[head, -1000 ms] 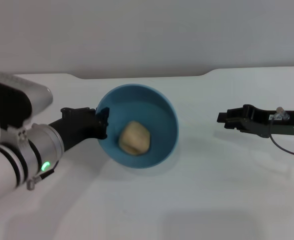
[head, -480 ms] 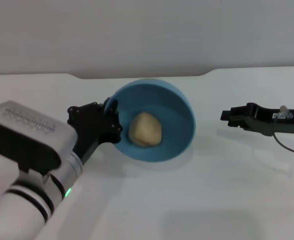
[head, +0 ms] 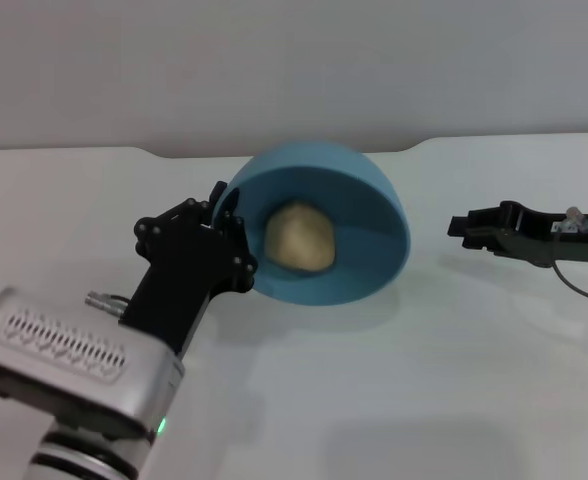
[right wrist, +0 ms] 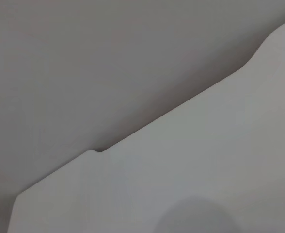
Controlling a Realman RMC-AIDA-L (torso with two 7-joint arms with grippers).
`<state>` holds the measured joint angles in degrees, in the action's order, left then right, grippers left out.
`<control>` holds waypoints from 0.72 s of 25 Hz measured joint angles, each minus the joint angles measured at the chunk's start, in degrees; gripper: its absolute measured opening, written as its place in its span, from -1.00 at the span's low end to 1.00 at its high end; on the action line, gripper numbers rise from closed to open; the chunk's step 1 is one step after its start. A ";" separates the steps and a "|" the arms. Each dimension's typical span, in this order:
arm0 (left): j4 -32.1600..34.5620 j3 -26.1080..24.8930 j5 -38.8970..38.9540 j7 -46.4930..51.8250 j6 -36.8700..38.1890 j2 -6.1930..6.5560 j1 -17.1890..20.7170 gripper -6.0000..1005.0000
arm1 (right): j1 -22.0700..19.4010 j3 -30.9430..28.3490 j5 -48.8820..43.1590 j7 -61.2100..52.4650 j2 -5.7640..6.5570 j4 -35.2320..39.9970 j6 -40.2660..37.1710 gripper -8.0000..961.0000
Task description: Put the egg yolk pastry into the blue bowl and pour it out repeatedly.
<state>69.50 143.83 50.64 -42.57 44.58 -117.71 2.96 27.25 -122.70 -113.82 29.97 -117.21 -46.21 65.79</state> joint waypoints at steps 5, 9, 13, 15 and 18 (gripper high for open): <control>-5.37 3.02 -0.29 6.57 4.59 -0.16 -3.86 -0.99 | 0.26 0.01 0.00 0.35 0.13 -0.02 -0.01 -0.46; -12.82 6.46 -0.88 16.71 12.05 -0.34 -9.50 -0.99 | 0.44 0.01 0.00 0.67 0.14 -0.03 0.06 -0.46; -15.31 7.77 -1.12 18.44 14.25 -0.60 -11.23 -0.99 | 0.45 0.00 0.00 0.69 0.14 -0.03 0.21 -0.46; -16.11 7.96 -1.14 19.32 15.41 -0.67 -11.81 -0.99 | 0.43 0.01 0.00 0.70 0.14 -0.03 0.27 -0.46; -18.42 8.62 -1.15 19.79 19.14 -0.79 -12.88 -0.99 | 0.40 0.00 0.00 0.71 0.14 -0.02 0.29 -0.46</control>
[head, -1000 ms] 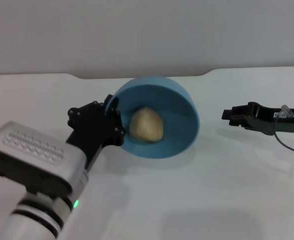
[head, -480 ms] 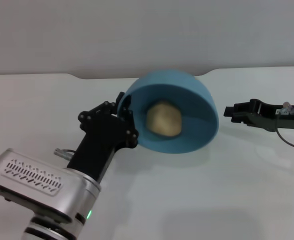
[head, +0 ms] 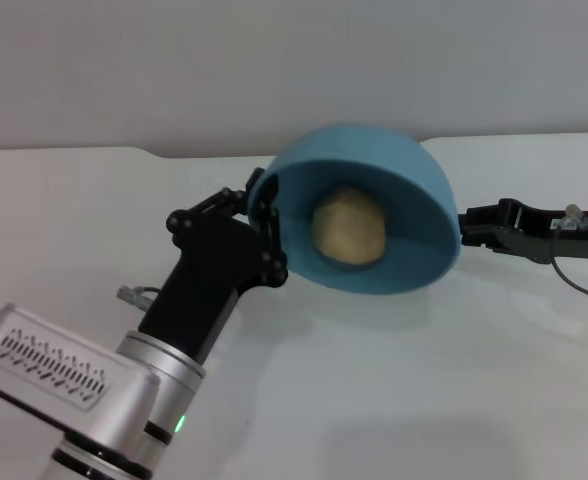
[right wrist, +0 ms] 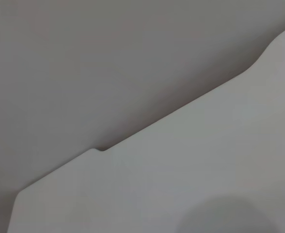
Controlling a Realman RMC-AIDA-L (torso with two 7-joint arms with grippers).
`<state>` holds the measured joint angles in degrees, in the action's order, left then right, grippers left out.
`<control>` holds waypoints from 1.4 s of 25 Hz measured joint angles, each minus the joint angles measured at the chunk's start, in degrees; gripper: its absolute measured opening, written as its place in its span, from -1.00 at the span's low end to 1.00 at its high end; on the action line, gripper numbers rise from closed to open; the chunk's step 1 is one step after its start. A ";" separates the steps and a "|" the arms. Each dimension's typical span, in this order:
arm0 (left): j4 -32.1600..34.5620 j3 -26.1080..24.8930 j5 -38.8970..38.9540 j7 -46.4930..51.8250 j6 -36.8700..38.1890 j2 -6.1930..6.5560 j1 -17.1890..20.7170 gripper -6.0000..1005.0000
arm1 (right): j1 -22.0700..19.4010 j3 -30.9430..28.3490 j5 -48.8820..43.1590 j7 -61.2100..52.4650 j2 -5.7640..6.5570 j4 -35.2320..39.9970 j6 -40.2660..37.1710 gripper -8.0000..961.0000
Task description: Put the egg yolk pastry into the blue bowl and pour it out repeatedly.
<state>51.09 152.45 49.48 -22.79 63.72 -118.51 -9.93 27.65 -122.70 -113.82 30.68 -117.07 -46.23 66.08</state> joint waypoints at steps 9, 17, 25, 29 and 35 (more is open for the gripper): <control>-3.71 1.59 -0.01 0.96 6.36 -0.23 -2.03 -0.99 | 0.08 0.00 0.00 0.00 0.00 0.24 -0.20 -0.45; -5.73 1.52 0.24 1.60 5.00 -0.33 -4.55 -0.99 | -0.03 0.00 0.00 0.53 -0.14 0.60 -0.25 -0.45; -3.40 -3.50 0.46 1.93 -3.28 0.12 -6.12 -0.99 | 0.18 0.60 0.00 0.70 -0.18 0.95 0.47 -0.46; 2.75 -11.56 0.09 2.40 -17.43 0.64 -6.23 -0.99 | 0.21 0.45 0.09 1.18 -0.18 0.99 0.80 -0.46; 11.39 -26.40 0.07 0.40 -43.97 0.62 -7.08 -0.99 | 0.69 0.58 0.15 1.31 -0.04 1.52 2.01 -0.46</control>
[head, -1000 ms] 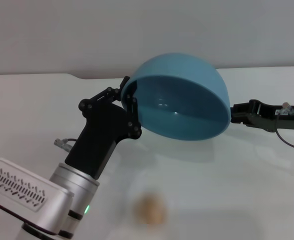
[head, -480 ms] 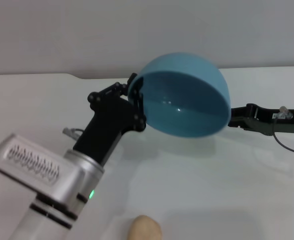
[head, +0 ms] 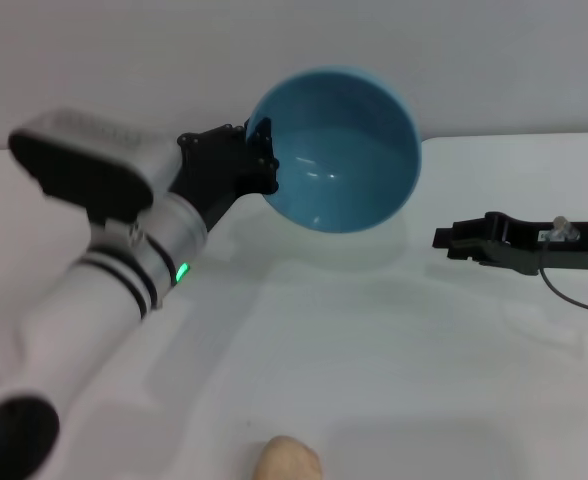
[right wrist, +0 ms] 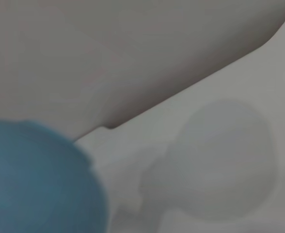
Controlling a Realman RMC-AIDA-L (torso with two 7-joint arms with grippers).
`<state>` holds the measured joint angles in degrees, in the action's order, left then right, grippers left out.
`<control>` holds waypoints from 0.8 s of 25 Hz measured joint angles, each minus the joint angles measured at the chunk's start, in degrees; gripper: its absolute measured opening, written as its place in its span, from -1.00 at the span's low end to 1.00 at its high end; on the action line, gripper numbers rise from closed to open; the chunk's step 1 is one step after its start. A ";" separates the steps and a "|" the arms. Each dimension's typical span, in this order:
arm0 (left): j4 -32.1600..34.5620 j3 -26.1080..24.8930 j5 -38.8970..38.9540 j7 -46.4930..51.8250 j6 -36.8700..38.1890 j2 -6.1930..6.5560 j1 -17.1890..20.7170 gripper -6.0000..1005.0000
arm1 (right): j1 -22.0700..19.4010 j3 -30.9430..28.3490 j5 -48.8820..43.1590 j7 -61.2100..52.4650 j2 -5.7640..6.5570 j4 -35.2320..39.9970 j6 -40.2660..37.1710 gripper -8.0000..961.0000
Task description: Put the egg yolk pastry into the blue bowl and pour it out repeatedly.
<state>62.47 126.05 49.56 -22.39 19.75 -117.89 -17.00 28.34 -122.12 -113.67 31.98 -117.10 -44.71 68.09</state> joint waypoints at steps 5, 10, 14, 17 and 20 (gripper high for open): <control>2.80 -11.62 0.08 -0.01 -21.52 -0.18 -3.38 -0.99 | 1.62 0.23 -0.12 -0.23 0.41 1.33 2.90 -0.46; 2.95 -23.12 -0.04 0.09 -41.37 -0.12 -8.19 -0.99 | 4.56 3.35 -0.27 -0.73 1.04 2.14 5.71 -0.45; 1.65 -31.12 -0.75 0.39 -53.84 0.01 -11.49 -0.99 | 7.30 7.72 -0.30 -1.92 1.40 2.33 6.57 -0.45; 1.21 -34.99 -4.88 2.16 -59.95 -0.02 -12.61 -0.99 | 10.04 13.39 -0.31 -2.21 1.50 2.11 7.25 -0.46; 1.11 -36.15 -11.08 7.04 -64.73 -0.01 -13.65 -0.99 | 11.72 16.72 -0.30 -2.37 1.56 1.95 7.86 -0.46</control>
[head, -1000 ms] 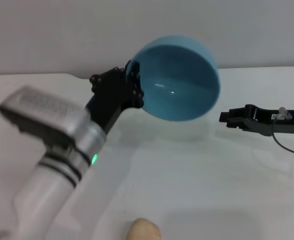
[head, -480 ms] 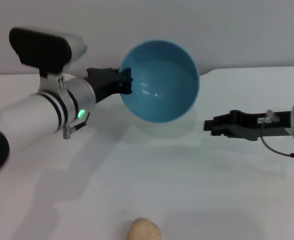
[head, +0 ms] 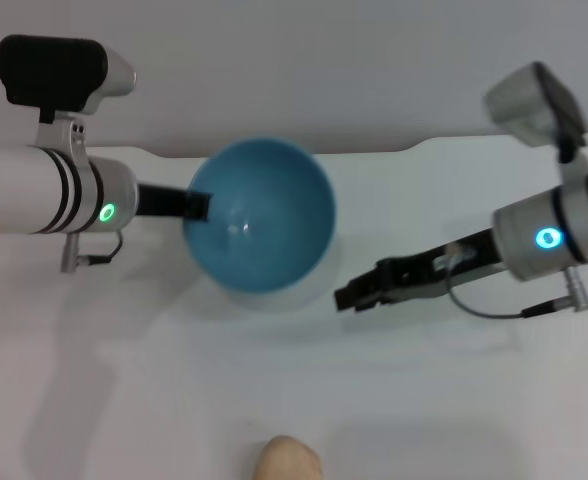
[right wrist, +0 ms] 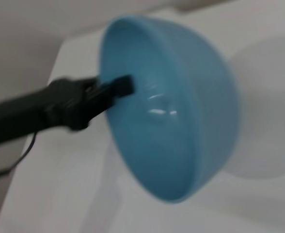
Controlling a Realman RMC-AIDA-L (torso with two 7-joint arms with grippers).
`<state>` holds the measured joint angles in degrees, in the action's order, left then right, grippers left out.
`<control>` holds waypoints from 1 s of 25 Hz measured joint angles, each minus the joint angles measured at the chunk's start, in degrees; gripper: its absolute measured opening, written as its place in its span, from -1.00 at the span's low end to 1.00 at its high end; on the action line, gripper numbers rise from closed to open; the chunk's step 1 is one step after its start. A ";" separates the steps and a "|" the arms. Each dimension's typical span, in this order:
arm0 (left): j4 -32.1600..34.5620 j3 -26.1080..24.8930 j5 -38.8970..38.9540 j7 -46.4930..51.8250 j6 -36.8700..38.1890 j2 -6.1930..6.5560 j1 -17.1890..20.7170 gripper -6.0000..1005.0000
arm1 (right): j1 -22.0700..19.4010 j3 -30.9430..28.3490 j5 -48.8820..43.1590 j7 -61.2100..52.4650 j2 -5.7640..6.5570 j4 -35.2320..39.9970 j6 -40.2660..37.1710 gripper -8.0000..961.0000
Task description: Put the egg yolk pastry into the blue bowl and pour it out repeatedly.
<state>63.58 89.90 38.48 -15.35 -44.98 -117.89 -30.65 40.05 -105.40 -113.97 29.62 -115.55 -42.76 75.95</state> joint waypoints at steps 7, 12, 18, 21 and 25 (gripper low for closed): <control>-0.01 -0.23 -9.12 6.79 -7.93 -0.07 -1.89 -0.99 | 3.83 7.46 0.63 -1.16 -0.45 -0.06 0.59 -0.46; 0.05 -0.32 -9.52 7.30 -9.18 -0.02 -2.05 -0.99 | 4.11 9.71 1.32 -0.69 -1.56 -0.11 1.10 -0.45; 0.49 -0.37 -9.63 7.14 -9.11 0.01 -2.01 -0.99 | 1.04 8.83 14.05 4.36 -3.06 5.59 0.18 -0.45; 0.63 -0.40 -9.66 6.91 -8.86 0.05 -1.95 -0.99 | -1.54 7.67 19.94 7.83 -3.13 6.64 -0.48 -0.45; 0.66 -0.42 -9.68 6.85 -8.70 0.11 -2.05 -0.99 | -5.45 6.83 30.17 15.10 -3.16 6.74 -0.39 -0.45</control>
<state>64.24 89.48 28.80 -8.50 -53.68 -117.79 -32.71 34.61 -98.58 -83.80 44.72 -118.70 -36.02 75.57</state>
